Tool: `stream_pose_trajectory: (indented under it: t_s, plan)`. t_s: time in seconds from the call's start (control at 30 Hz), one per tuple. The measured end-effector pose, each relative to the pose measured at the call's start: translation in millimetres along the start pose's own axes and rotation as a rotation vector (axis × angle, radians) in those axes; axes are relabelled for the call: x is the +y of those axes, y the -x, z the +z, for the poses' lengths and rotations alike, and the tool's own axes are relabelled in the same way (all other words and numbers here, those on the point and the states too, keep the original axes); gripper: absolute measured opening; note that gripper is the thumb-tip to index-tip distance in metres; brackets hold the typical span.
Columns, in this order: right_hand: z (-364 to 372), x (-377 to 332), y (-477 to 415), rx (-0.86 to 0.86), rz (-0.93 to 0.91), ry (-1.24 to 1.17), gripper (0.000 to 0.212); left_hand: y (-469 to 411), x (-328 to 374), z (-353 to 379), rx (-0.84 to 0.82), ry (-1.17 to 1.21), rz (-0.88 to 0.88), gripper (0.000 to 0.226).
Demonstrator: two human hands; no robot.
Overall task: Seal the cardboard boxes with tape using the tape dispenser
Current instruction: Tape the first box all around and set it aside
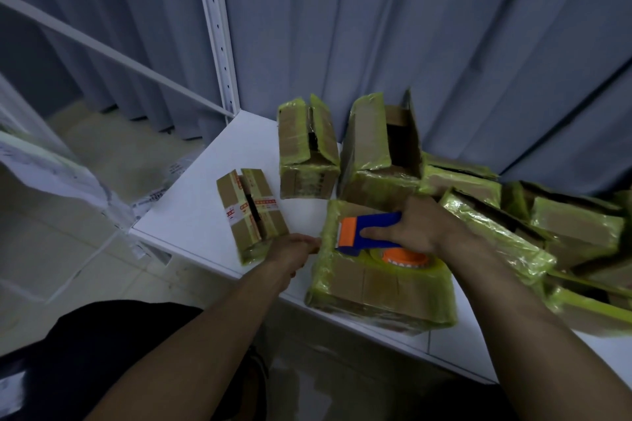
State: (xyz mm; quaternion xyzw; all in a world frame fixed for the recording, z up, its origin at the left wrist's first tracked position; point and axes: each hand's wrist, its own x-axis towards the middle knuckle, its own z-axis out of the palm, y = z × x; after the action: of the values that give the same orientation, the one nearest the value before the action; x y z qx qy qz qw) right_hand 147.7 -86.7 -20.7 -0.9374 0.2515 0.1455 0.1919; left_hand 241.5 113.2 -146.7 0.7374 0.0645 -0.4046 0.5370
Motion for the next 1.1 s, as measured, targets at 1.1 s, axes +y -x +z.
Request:
stream_pose_trajectory:
  t_s: [1.1]
  plan:
    - [0.7, 34.2, 26.8, 0.033, -0.095, -0.371, 0.045, 15.1, 3.9, 12.2, 0.052, 0.115, 0.126, 0.03]
